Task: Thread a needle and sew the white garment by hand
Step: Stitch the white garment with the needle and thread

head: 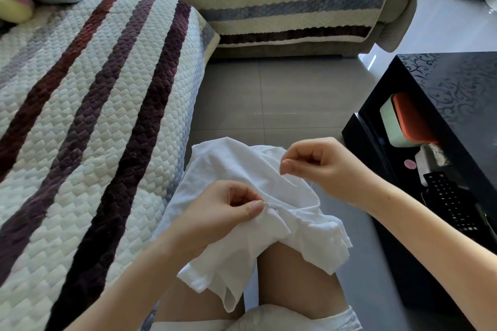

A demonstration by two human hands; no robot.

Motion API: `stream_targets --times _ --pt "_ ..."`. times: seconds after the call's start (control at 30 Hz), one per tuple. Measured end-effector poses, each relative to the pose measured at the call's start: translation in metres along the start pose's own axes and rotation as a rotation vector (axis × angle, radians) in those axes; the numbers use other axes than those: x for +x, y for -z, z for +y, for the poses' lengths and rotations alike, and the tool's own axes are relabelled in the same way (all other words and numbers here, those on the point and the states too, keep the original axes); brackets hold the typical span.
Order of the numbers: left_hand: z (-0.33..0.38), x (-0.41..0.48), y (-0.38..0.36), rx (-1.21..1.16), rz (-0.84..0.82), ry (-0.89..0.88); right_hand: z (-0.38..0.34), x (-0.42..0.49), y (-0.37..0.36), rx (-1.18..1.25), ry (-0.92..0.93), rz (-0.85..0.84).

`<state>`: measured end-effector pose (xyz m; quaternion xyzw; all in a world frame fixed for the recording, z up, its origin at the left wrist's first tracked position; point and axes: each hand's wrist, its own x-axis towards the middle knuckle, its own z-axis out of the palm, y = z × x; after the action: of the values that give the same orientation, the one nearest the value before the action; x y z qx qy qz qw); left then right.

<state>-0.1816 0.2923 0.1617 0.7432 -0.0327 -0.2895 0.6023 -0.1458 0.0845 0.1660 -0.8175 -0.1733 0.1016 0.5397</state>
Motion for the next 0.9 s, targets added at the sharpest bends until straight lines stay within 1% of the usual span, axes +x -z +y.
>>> stream_targets --times 0.07,0.13,0.17,0.3,0.4,0.5,0.57,0.67,0.73,0.8,0.9 --pt "0.0 -0.001 0.0 -0.023 -0.01 0.002 0.006 0.001 -0.004 -0.152 0.01 0.078" --pt "-0.001 -0.002 0.0 -0.05 -0.019 -0.002 0.009 -0.003 -0.008 -0.212 0.006 0.095" --pt "-0.001 -0.002 0.001 -0.061 -0.025 -0.01 0.01 -0.006 -0.009 -0.18 -0.006 0.057" --pt "-0.002 -0.002 0.002 -0.079 -0.033 -0.034 0.011 -0.02 -0.015 -0.073 -0.068 -0.185" --pt "-0.005 -0.002 0.004 0.025 0.025 -0.028 0.014 -0.03 -0.015 -0.011 -0.145 -0.202" --pt "-0.009 -0.002 0.004 0.185 0.062 -0.02 0.015 -0.036 -0.015 -0.008 -0.199 -0.181" --pt "-0.011 -0.001 0.001 0.21 0.067 -0.009 0.017 -0.039 -0.018 -0.042 -0.205 -0.146" --pt "-0.012 0.001 -0.003 0.141 0.081 0.018 0.018 -0.046 -0.024 -0.147 -0.154 -0.042" --pt "-0.013 0.001 -0.003 0.082 0.074 0.034 0.016 -0.053 -0.027 -0.157 -0.129 0.044" --pt "-0.014 0.001 -0.002 0.049 0.066 0.042 0.01 -0.062 -0.032 -0.234 -0.055 0.13" --pt "-0.013 0.001 -0.003 0.01 0.059 0.046 0.002 -0.07 -0.043 -0.349 0.022 0.155"
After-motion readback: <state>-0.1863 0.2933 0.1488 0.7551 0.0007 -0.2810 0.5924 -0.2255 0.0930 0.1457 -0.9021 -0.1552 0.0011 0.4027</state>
